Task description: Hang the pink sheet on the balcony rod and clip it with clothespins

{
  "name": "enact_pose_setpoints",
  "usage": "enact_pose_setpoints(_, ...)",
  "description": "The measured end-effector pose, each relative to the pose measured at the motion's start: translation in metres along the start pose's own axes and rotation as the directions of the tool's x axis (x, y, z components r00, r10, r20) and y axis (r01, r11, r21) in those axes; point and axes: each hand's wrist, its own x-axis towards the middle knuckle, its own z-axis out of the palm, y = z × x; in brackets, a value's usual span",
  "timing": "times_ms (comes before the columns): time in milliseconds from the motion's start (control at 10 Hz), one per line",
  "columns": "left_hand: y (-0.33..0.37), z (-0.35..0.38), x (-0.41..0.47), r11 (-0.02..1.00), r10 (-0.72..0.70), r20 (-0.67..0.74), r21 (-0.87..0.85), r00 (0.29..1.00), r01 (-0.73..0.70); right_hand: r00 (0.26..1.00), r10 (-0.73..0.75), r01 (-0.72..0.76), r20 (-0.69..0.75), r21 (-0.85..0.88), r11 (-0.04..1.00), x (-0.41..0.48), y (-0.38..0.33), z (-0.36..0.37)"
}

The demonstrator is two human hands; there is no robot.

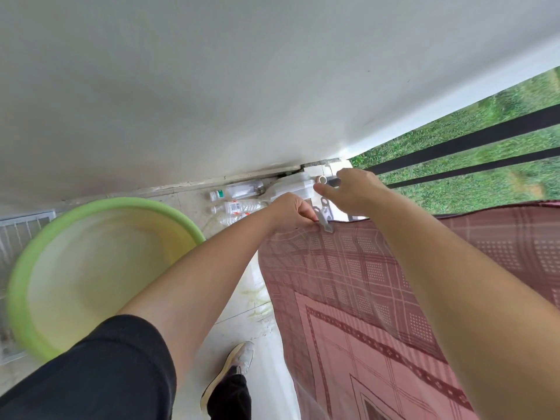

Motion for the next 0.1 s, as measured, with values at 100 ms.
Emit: enact_pose_setpoints(100, 0.0043, -0.0002, -0.0111, 0.992, -0.002, -0.066, 0.127, 0.998, 0.011, 0.970, -0.019, 0.034, -0.244, 0.055, 0.998, -0.0098, -0.0041, -0.0030)
